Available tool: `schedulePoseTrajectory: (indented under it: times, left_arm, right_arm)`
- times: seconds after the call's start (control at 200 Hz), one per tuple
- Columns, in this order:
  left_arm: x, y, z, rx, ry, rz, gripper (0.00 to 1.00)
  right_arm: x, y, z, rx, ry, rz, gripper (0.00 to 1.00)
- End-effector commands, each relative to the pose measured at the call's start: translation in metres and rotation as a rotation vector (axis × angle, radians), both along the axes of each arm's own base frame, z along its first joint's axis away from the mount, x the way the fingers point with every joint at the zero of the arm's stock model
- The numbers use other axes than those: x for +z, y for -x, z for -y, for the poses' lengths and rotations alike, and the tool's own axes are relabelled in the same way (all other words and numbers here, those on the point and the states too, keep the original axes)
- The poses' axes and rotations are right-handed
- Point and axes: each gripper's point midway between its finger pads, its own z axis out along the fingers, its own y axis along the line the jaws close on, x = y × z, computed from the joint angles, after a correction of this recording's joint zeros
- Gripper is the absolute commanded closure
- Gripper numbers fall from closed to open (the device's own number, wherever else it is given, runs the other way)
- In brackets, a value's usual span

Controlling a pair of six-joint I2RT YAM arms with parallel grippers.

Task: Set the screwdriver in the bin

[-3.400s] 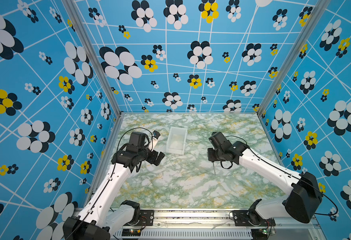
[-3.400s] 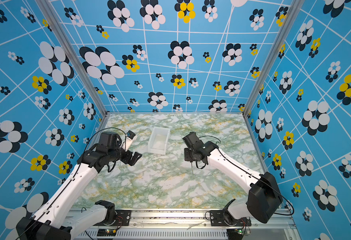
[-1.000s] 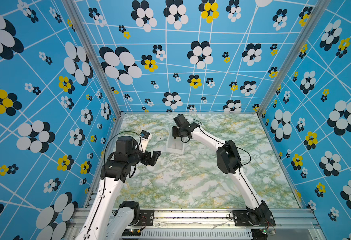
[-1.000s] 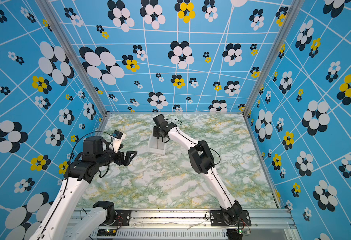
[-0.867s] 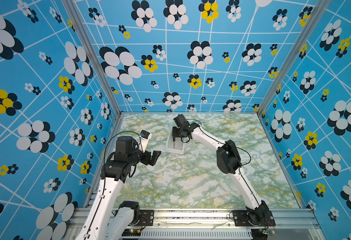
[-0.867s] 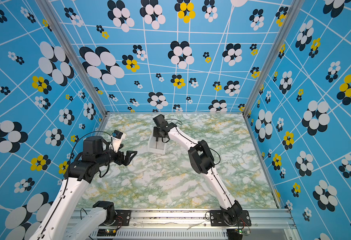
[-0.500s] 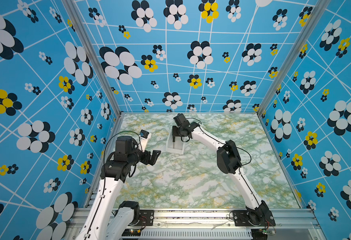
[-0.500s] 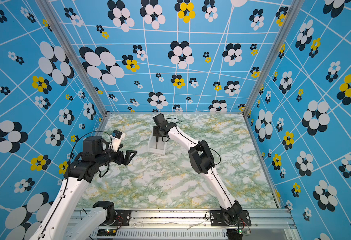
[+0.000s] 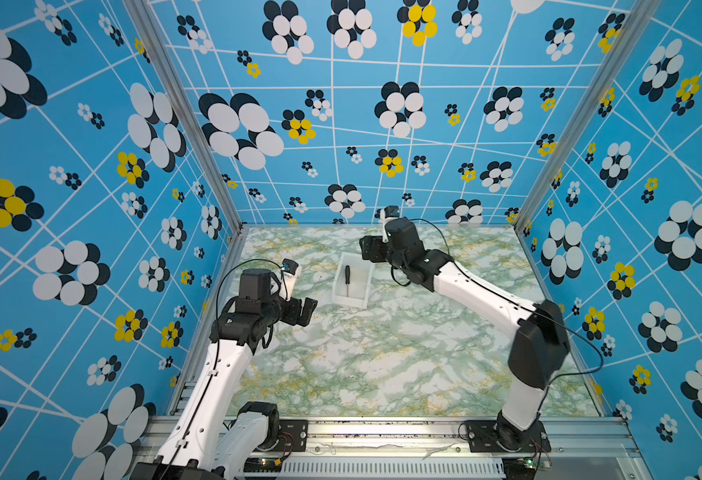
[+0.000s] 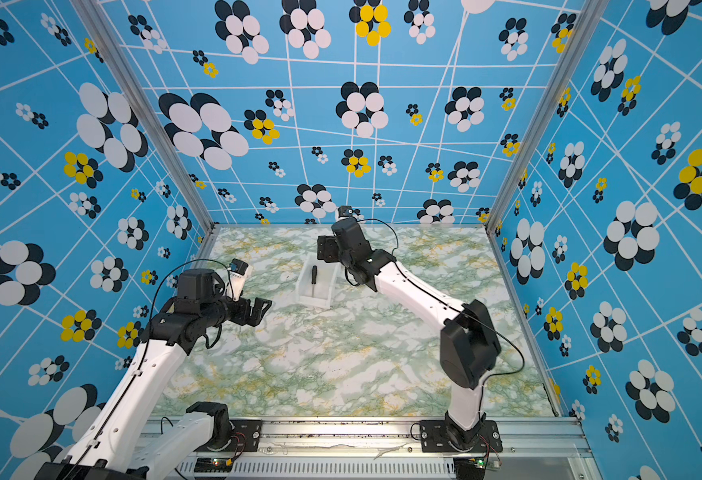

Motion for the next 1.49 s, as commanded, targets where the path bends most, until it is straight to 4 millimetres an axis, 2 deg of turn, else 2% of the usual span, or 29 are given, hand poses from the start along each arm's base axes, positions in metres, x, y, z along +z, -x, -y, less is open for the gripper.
schedulePoseTrajectory:
  times: [0.0,0.135,0.25,0.38,0.435,0.555,0.655,0.755,0.935,1.234,1.409,1.489]
  left_arm:
    - [0.015,-0.011,-0.004,0.033,-0.017,0.034,0.01]
    - [0.012,-0.028,-0.008,0.097,0.006,0.024,0.01]
    - [0.004,-0.048,-0.023,0.213,0.011,0.016,0.01]
    - [-0.007,-0.066,-0.04,0.305,0.009,0.018,0.01]
    - [-0.012,-0.073,-0.053,0.37,0.004,0.023,0.01]
    - [-0.031,-0.085,-0.08,0.491,0.022,0.007,0.01]
    - [-0.048,-0.09,-0.098,0.56,0.056,0.021,0.01]
    - [-0.059,-0.091,-0.106,0.578,0.086,0.08,0.01]
    - [-0.08,-0.085,-0.105,0.539,0.065,0.172,0.01]
    - [-0.083,-0.069,-0.099,0.48,0.094,0.39,0.01]
    - [-0.079,-0.075,-0.103,0.504,0.12,0.466,0.01]
    - [-0.084,-0.077,-0.1,0.497,0.138,0.472,0.01]
  right_arm:
    - [-0.01,0.009,0.046,-0.089,0.098,0.077,0.09]
    - [-0.026,0.037,0.107,-0.213,0.256,0.092,0.09]
    - [-0.044,0.059,0.151,-0.262,0.38,0.105,0.09]
    - [-0.061,0.076,0.201,-0.341,0.402,0.129,0.08]
    - [-0.064,0.083,0.221,-0.392,0.411,0.171,0.04]
    - [-0.074,0.096,0.266,-0.506,0.431,0.202,0.02]
    - [-0.084,0.104,0.302,-0.602,0.428,0.184,0.02]
    - [-0.096,0.109,0.326,-0.671,0.416,0.187,0.01]
    - [-0.115,0.109,0.352,-0.76,0.378,0.185,0.01]
    - [-0.142,0.09,0.349,-0.674,0.349,0.188,0.01]
    - [-0.144,0.073,0.342,-0.643,0.348,0.204,0.01]
    - [-0.149,0.068,0.339,-0.633,0.341,0.21,0.01]
